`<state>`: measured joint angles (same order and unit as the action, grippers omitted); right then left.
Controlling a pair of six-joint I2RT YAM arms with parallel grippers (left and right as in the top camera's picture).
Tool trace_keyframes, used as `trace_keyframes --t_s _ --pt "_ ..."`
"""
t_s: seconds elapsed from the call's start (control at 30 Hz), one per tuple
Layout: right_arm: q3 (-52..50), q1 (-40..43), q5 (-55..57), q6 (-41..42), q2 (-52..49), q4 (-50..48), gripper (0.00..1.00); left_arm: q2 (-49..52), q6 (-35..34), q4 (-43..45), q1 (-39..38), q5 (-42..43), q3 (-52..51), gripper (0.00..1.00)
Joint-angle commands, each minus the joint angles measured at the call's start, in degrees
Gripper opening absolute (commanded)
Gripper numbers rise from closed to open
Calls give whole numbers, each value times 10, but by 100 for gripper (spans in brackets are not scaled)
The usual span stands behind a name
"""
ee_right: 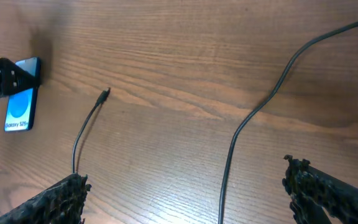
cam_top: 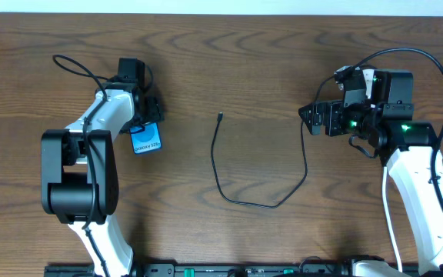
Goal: Plug charger to phone and switch on socket
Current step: 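Lift the blue phone with the left gripper and tilt it upright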
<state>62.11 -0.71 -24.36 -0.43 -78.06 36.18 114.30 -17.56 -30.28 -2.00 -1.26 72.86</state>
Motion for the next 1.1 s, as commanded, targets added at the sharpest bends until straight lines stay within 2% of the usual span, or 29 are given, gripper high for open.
trace_keyframes --t_s 0.0,0.2,0.37,0.47,0.67,1.0,1.07 --pt "12 -5 2 8 -2 4 99 13 6 -40 -2 8 -16 76" --pt "12 -5 2 8 -2 5 99 13 26 -70 -2 10 -16 77" --pt "12 -5 3 8 -2 5 99 13 71 -73 -2 47 -16 78" --pt "12 -5 3 8 -2 5 99 13 85 -80 -2 47 -16 81" --pt "12 -5 3 8 -2 5 99 13 130 -100 -2 47 -16 82" --pt "12 -5 3 8 -2 -3 99 8 161 -100 -2 47 -14 82" --pt "12 -5 2 8 -2 -9 99 1 174 -106 -2 47 -9 86"
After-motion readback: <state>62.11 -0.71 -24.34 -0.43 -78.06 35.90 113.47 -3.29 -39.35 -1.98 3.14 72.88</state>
